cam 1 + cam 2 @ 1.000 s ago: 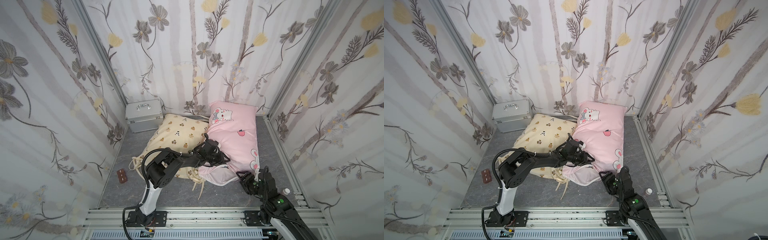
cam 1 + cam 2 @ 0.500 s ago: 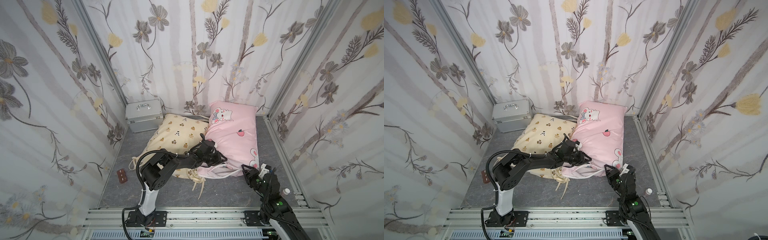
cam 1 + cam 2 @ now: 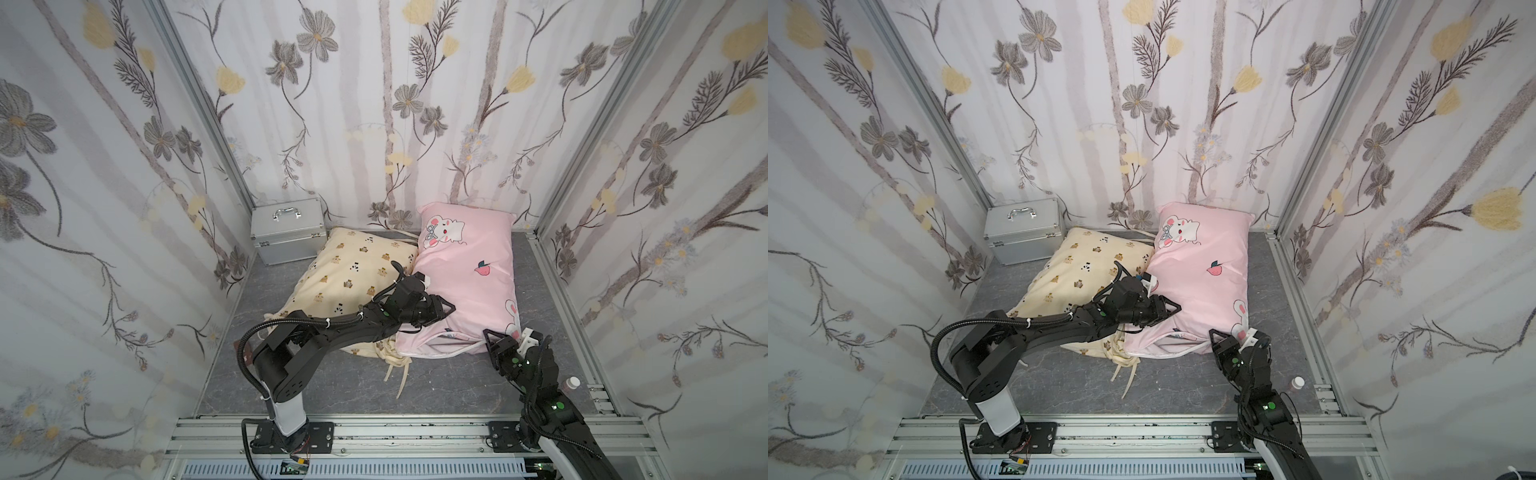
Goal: Zip up pillowcases
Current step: Pick up the pillowcase from the center of the board.
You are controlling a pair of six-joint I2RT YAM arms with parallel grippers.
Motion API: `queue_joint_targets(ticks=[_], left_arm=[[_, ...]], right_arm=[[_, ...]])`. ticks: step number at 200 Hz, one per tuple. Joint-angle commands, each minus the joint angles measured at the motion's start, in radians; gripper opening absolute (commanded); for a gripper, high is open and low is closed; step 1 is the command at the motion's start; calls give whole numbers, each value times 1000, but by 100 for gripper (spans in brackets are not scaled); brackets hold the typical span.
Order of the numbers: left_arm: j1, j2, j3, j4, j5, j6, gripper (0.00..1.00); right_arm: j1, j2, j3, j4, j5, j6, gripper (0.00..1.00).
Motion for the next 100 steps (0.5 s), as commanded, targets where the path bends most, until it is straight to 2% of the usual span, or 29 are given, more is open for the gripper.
queue_joint_targets(ticks=[1,41,73,85,100], left_arm=[[-26,-64,-35,-16,-38,-18,47],[-80,-112,-57,-11,-47,-41,46],[-121,-28,-9,10,-35,-46,45],[-118,29,25,13,-41,-40,44],[-103,127,94,26,-22,-36,44]], right_arm=[[0,-64,-76,-268,29,42,58],[-9,-158,-96,-342,30,71,62],[-9,-87,-75,-317,25,37,44],[-9,-59,-45,-332,31,19,48],[-10,-38,-1,-389,47,-6,60]])
